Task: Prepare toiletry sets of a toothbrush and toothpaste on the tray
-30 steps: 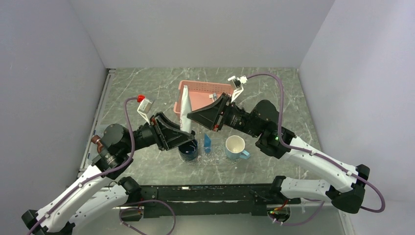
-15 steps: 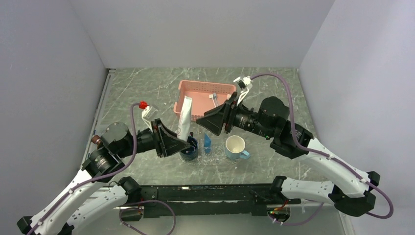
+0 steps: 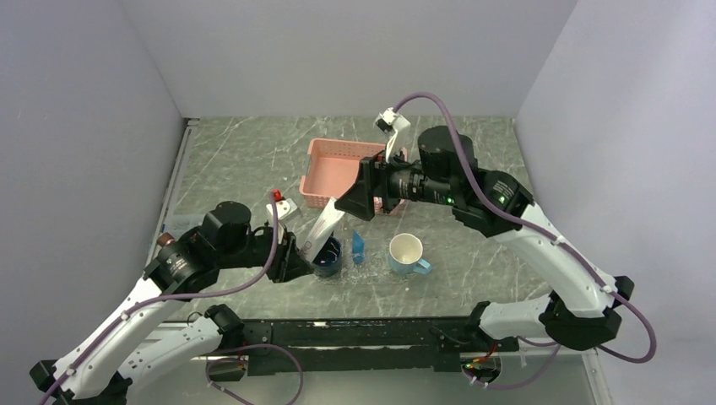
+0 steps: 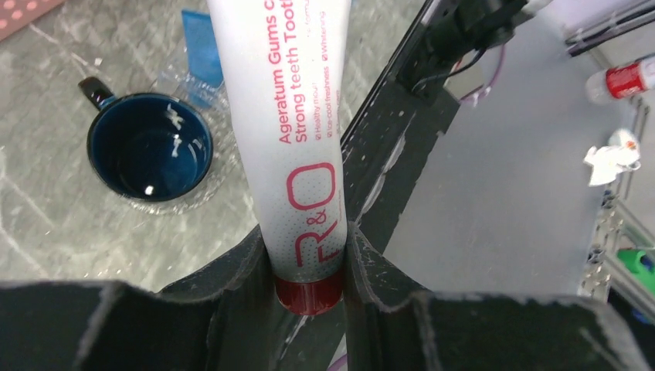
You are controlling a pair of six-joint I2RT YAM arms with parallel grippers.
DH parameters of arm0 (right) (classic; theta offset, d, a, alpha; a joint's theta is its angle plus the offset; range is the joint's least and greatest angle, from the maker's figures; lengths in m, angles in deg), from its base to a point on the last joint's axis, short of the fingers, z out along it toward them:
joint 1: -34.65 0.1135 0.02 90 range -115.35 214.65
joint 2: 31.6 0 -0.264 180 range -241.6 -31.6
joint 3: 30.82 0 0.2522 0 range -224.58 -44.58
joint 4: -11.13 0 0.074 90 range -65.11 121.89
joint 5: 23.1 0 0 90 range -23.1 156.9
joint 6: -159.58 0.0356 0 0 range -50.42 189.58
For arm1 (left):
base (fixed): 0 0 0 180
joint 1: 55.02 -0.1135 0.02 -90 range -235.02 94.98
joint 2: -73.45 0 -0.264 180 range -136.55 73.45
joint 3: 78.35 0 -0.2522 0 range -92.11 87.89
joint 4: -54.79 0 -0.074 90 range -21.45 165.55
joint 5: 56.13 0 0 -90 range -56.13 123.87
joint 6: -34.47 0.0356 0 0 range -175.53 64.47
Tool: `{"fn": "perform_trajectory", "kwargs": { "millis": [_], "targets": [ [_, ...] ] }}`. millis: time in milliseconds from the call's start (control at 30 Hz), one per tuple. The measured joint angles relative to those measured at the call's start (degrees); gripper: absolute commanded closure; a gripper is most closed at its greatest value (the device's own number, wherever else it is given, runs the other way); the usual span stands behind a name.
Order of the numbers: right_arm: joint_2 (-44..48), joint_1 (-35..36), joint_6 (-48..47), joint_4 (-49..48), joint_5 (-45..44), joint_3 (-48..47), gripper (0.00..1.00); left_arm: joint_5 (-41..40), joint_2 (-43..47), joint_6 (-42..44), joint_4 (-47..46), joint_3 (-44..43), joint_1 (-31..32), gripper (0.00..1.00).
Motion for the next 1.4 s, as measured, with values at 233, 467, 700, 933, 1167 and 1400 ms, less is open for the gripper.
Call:
{"fn": "perform_trajectory", "kwargs": {
  "millis": [233,467,700,933,1167,1400],
  "targets": [
    [-5.38,-7.32,0.11,7.37,7.72,-2.19,0.3,-2.19,-0.98,6.78,6.75,-2.56,0.17,1.0],
    [-8.26,-8.72,1.97,7.26,17.79,0.35,0.3,-5.51,0.24,8.79,8.9,-2.64,2.43,1.0],
    [-11.32,-8.57,6.34,2.05,25.53,4.28,0.36,-7.45,0.46,9.25,9.01,-2.64,5.01,1.0],
    [-14.08,-6.71,9.86,-2.97,30.77,6.78,0.54,-8.61,0.52,9.7,9.03,-2.64,6.05,1.0],
    [-14.1,-5.77,11.67,-6.21,33.03,9.05,0.73,-9.07,0.79,9.92,9.46,-2.64,6.47,1.0],
    [-13.07,-5.84,13.11,-7.74,33.0,11.45,0.89,-9.22,0.76,10.14,10.08,-2.64,6.67,1.0]
  ]
}}
